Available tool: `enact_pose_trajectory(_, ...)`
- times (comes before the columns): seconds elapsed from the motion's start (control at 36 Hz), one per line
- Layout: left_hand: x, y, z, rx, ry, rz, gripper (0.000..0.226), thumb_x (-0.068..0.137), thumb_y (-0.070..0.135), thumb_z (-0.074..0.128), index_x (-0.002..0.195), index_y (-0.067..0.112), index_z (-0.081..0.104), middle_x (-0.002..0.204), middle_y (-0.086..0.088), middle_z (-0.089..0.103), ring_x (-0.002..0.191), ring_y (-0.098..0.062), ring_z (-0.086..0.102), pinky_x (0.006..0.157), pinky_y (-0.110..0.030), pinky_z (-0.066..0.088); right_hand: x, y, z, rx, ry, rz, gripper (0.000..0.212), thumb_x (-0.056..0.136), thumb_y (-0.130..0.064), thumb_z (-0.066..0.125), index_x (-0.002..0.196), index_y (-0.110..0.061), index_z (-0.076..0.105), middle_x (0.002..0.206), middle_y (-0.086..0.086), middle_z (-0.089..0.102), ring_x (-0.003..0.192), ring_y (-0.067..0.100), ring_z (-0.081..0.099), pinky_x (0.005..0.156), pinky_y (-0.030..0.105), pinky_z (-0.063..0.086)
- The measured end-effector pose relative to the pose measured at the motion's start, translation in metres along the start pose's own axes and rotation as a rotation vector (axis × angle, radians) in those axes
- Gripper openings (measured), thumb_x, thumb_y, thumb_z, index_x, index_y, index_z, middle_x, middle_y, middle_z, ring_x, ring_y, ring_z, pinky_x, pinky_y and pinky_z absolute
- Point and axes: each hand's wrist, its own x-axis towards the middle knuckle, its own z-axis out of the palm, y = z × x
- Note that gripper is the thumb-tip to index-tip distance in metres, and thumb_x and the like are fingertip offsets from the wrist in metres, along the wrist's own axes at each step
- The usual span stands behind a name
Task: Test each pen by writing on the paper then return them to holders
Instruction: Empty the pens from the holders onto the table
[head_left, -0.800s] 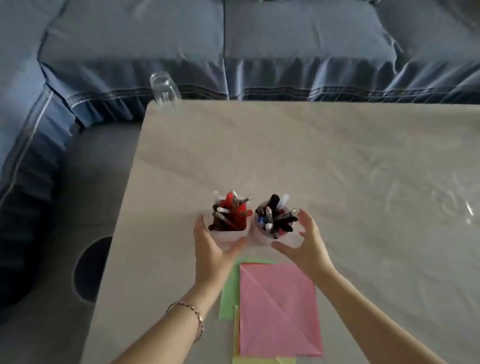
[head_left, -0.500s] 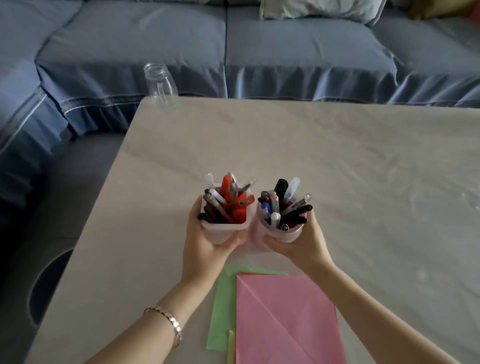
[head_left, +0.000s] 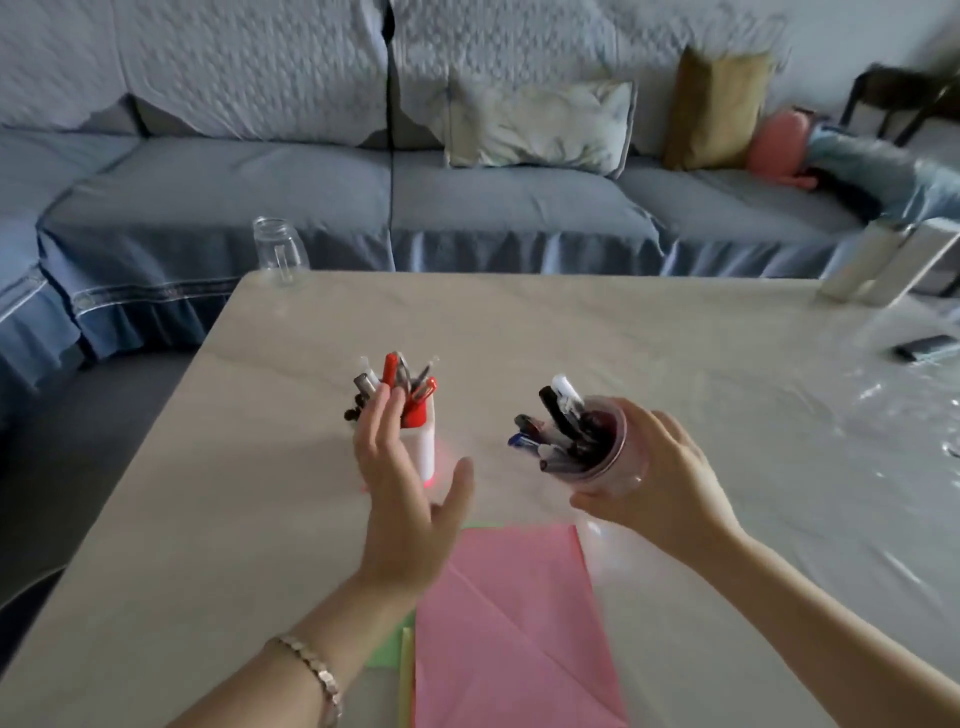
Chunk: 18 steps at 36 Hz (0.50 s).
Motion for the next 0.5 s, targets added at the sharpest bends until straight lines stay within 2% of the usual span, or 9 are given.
enact_pose_trajectory(0.06, 0.006, 0.017, 0.013, -0.151, -0.143, -0.018, 0.063, 0.084, 0.035, 0.052, 0.14, 0.023, 0.026, 0.147, -0.002, 0.02, 0.139, -0.007, 0.017, 0.113, -0.032, 0.024, 0.0, 0.009, -0.012, -0.133, -0.023, 0.014, 0.084, 0.047, -0.036, 0.084, 0.123, -0.039, 0.048, 0.101, -0.021, 0.048, 0.108, 0.015, 0.047, 0.089, 0.029, 0.036)
enact_pose_trajectory(0.11, 0.013, 0.032, 0.028, -0.296, -0.335, -0.19, 0.062, 0.08, 0.051, 0.05, 0.134, 0.048, 0.02, 0.149, 0.011, 0.02, 0.138, 0.001, 0.019, 0.113, -0.034, 0.026, 0.005, 0.018, -0.02, -0.274, -0.052, 0.02, 0.091, 0.047, -0.045, 0.08, 0.129, -0.038, 0.041, 0.117, -0.01, 0.049, 0.115, 0.02, 0.044, 0.094, 0.031, 0.034)
enact_pose_trajectory(0.19, 0.014, 0.031, 0.057, -0.331, -0.519, -0.315, 0.067, 0.071, 0.066, 0.053, 0.126, 0.065, 0.014, 0.149, 0.021, 0.009, 0.137, 0.002, 0.018, 0.112, -0.034, 0.026, 0.012, 0.025, -0.025, -0.397, -0.074, 0.007, 0.094, 0.053, -0.043, 0.078, 0.136, -0.031, 0.036, 0.128, -0.002, 0.044, 0.119, 0.023, 0.039, 0.097, 0.032, 0.028)
enact_pose_trajectory(0.25, 0.012, 0.025, 0.074, -0.33, -0.589, -0.327, 0.074, 0.069, 0.059, 0.062, 0.127, 0.06, 0.016, 0.147, 0.016, 0.01, 0.131, 0.005, 0.026, 0.107, -0.024, 0.032, 0.018, 0.028, -0.023, -0.49, -0.102, -0.019, 0.09, 0.056, -0.043, 0.075, 0.136, -0.03, 0.035, 0.127, 0.0, 0.042, 0.119, 0.024, 0.038, 0.098, 0.032, 0.027)
enact_pose_trajectory(0.31, 0.008, 0.015, 0.089, -0.294, -0.62, -0.329, 0.075, 0.077, 0.03, 0.072, 0.132, 0.045, 0.024, 0.14, 0.001, 0.022, 0.114, 0.014, 0.037, 0.095, -0.005, 0.033, 0.026, 0.034, -0.017, -0.544, -0.145, -0.03, 0.088, 0.06, -0.043, 0.072, 0.137, -0.03, 0.033, 0.128, -0.001, 0.041, 0.12, 0.023, 0.037, 0.101, 0.031, 0.025)
enact_pose_trajectory(0.33, 0.006, 0.011, 0.094, -0.263, -0.626, -0.341, 0.071, 0.08, 0.015, 0.069, 0.135, 0.036, 0.03, 0.135, 0.001, 0.028, 0.11, 0.011, 0.041, 0.089, 0.001, 0.032, 0.03, 0.036, -0.013, -0.561, -0.178, -0.033, 0.087, 0.061, -0.043, 0.071, 0.138, -0.03, 0.031, 0.127, -0.001, 0.041, 0.12, 0.022, 0.037, 0.102, 0.031, 0.024)
enact_pose_trajectory(0.42, 0.005, -0.002, 0.1, -0.159, -0.628, -0.403, 0.052, 0.085, -0.001, 0.057, 0.13, 0.023, 0.048, 0.124, 0.001, 0.043, 0.109, -0.006, 0.049, 0.082, 0.004, 0.031, 0.039, 0.048, 0.001, -0.625, -0.226, -0.069, 0.085, 0.06, -0.04, 0.07, 0.137, -0.03, 0.033, 0.123, -0.001, 0.043, 0.117, 0.023, 0.04, 0.1, 0.032, 0.026)
enact_pose_trajectory(0.5, 0.004, -0.012, 0.102, -0.055, -0.648, -0.405, 0.048, 0.086, -0.001, 0.052, 0.129, 0.021, 0.05, 0.121, -0.001, 0.047, 0.103, -0.008, 0.05, 0.081, 0.006, 0.028, 0.046, 0.057, 0.011, -0.699, -0.266, -0.108, 0.085, 0.05, -0.034, 0.076, 0.129, -0.024, 0.047, 0.111, 0.004, 0.053, 0.104, 0.029, 0.051, 0.093, 0.038, 0.036)
